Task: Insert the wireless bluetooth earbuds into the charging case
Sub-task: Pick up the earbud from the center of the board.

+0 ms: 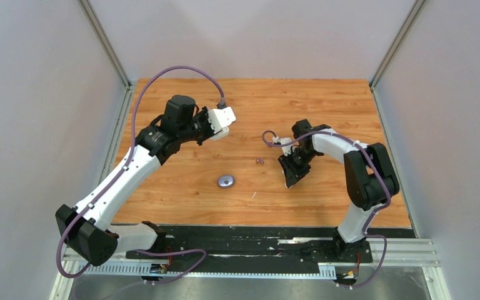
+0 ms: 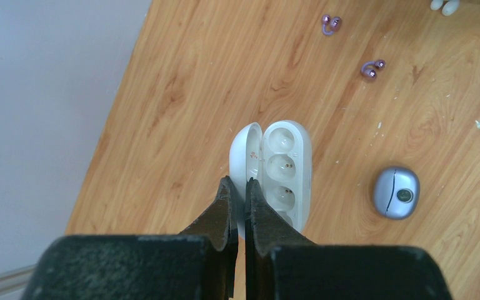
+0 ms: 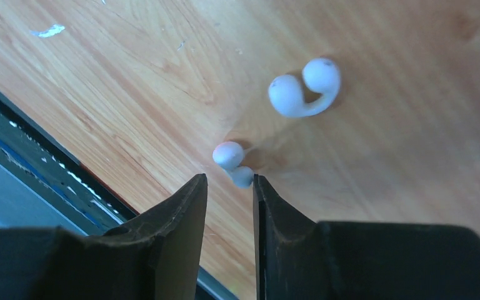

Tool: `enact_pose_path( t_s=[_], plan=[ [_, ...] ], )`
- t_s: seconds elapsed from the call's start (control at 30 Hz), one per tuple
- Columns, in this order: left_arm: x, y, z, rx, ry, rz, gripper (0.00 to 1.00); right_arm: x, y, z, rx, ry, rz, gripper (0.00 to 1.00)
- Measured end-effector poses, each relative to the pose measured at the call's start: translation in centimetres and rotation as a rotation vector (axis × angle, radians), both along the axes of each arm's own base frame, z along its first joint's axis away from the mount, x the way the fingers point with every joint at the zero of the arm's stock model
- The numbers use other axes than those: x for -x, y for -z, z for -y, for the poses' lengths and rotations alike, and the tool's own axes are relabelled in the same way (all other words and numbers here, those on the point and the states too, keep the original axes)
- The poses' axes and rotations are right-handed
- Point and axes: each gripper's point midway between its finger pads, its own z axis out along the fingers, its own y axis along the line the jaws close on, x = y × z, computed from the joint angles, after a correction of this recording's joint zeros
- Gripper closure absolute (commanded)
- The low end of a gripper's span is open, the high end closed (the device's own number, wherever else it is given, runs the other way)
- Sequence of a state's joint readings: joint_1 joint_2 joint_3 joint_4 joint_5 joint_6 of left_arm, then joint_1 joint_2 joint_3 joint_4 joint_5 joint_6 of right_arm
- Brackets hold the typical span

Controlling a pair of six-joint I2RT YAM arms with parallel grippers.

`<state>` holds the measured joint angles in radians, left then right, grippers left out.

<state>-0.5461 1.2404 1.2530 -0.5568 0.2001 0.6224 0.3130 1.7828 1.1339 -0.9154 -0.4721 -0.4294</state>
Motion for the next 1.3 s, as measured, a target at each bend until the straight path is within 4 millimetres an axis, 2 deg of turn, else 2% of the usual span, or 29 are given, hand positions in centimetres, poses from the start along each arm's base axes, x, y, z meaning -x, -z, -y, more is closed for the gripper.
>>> enact_pose_path(
  t_s=[0.07,0.13,0.33,0.47,0.57,0.67,0.73,0.8,0.87,1.0,1.1,1.3],
  plan=[
    [0.0,0.0,0.0,0.004,-0.002,-0.003,1.00,1.0,0.5,-0.2,0.052,0.057,-0.027,0.63],
    [0.0,0.1,0.0,0.006,-0.005,-0.007,1.00,1.0,0.7,-0.4,0.078,0.094,-0.028,0.61],
    [-0.2,0.2,0.0,0.004,-0.011,-0.018,1.00,-1.2,0.0,-0.5,0.090,0.139,0.029,0.56],
    [-0.3,-0.3,0.1,0.010,-0.011,-0.008,1.00,-2.4,-1.5,-0.7,0.053,0.101,0.105,0.62],
    [-0.3,-0.6,0.1,0.013,-0.011,-0.003,1.00,-1.7,-3.2,-0.7,0.002,0.022,0.204,0.65],
    [-0.4,-0.6,0.1,0.014,-0.011,-0.003,1.00,0.2,-4.1,-0.6,-0.043,-0.097,0.329,0.62],
    [-0.5,-0.5,0.2,0.013,-0.012,-0.006,1.00,1.6,-3.9,-0.5,-0.072,-0.211,0.424,0.59],
    [-0.5,-0.3,0.2,0.010,-0.011,-0.010,1.00,3.2,-2.7,0.0,-0.082,-0.336,0.497,0.59],
    [-0.5,-0.3,0.2,0.010,-0.010,-0.012,1.00,3.8,-1.7,0.5,-0.076,-0.412,0.528,0.58],
    [-0.5,-0.3,0.3,0.013,-0.006,-0.014,1.00,3.0,-1.1,0.5,-0.070,-0.512,0.597,0.59],
    [-0.5,-0.3,0.3,0.015,-0.008,-0.015,1.00,2.1,-0.9,0.2,-0.071,-0.541,0.636,0.59],
    [-0.5,-0.3,0.4,0.024,-0.013,-0.019,1.00,1.5,-0.4,0.0,-0.070,-0.575,0.651,0.61]
  ],
)
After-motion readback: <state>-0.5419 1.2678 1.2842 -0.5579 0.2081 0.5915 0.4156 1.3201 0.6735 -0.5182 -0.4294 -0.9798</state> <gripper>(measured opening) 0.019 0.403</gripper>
